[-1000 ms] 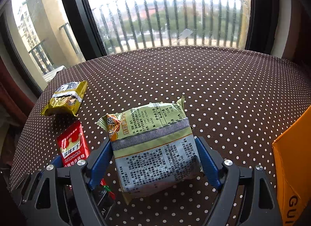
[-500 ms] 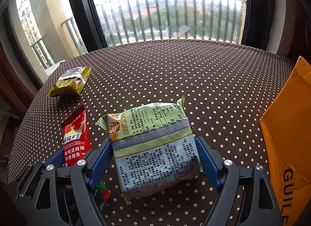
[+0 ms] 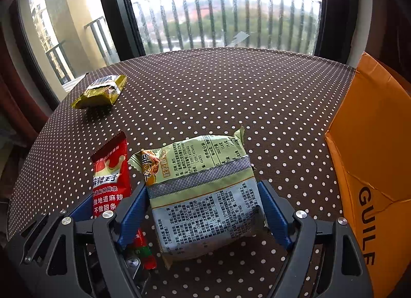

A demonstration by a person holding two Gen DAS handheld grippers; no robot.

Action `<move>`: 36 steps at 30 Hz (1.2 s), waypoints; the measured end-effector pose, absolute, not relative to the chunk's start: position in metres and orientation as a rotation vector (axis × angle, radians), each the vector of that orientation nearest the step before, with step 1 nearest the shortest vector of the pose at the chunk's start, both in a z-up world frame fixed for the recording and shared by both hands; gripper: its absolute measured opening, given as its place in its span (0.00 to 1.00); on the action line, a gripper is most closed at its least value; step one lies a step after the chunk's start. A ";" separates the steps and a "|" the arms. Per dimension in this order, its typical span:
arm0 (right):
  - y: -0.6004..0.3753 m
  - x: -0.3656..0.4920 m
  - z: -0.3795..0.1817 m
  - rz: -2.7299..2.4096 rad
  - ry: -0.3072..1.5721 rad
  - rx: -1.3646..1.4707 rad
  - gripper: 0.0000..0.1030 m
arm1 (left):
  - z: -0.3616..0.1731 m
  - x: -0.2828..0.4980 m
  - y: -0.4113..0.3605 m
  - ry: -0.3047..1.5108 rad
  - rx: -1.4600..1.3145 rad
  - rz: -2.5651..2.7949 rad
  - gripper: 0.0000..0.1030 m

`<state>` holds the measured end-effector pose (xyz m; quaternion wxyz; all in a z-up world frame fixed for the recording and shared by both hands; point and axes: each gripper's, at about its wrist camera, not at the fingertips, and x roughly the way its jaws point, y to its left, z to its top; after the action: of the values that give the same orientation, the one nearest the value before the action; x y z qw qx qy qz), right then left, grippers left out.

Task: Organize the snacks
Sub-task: 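Lift the red packet with the left tool while the right tool lifts the green packet, then carry the red packet and green packet over the orange box with both tools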

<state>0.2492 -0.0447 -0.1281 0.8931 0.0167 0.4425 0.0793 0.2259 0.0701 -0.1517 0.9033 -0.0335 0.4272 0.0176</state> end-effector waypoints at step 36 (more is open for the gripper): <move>-0.060 0.196 -0.010 0.218 0.682 0.030 0.82 | -0.027 0.164 0.040 0.639 -0.026 0.014 0.37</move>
<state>0.1956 -0.0602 -0.0095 0.9365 0.0147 0.3339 0.1064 0.1640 0.0396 -0.0271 0.9493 -0.0128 0.3140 0.0071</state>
